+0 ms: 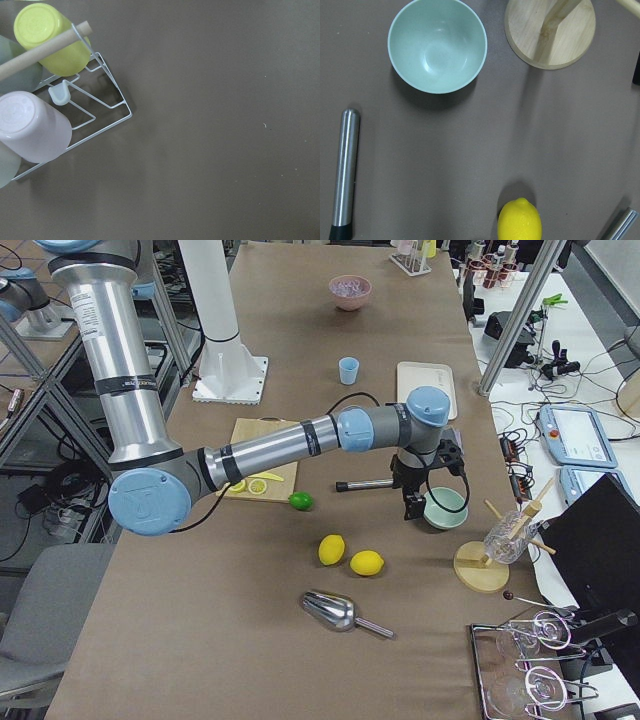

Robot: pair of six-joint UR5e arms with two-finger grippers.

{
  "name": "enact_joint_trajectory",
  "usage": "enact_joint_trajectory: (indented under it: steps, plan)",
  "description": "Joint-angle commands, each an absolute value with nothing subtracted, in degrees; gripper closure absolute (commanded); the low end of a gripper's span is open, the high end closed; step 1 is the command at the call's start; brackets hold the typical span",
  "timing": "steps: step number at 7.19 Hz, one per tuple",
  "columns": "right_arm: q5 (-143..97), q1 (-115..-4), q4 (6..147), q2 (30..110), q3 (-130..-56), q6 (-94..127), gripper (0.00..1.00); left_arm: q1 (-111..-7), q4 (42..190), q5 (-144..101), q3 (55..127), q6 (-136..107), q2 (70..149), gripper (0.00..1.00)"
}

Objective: Mash ice and strawberries in cup

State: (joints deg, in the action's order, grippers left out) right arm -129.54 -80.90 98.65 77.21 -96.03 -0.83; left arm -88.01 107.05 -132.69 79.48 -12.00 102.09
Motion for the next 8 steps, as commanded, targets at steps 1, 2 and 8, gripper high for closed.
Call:
enact_joint_trajectory:
  steps: [1,2,8]
  plan:
    - [-129.8,-80.9,98.7,77.8,-96.0,-1.1,0.00,-87.6,107.4,-132.7,79.6,-12.2,101.7,0.03]
    - [-130.0,-81.1,98.7,78.4,-96.0,-1.1,0.00,-87.6,107.1,-132.7,79.5,-12.3,101.7,0.03]
    - [-131.7,-81.9,98.5,80.0,-96.2,-0.7,0.00,-87.9,107.4,-135.4,82.4,-12.3,97.5,0.03]
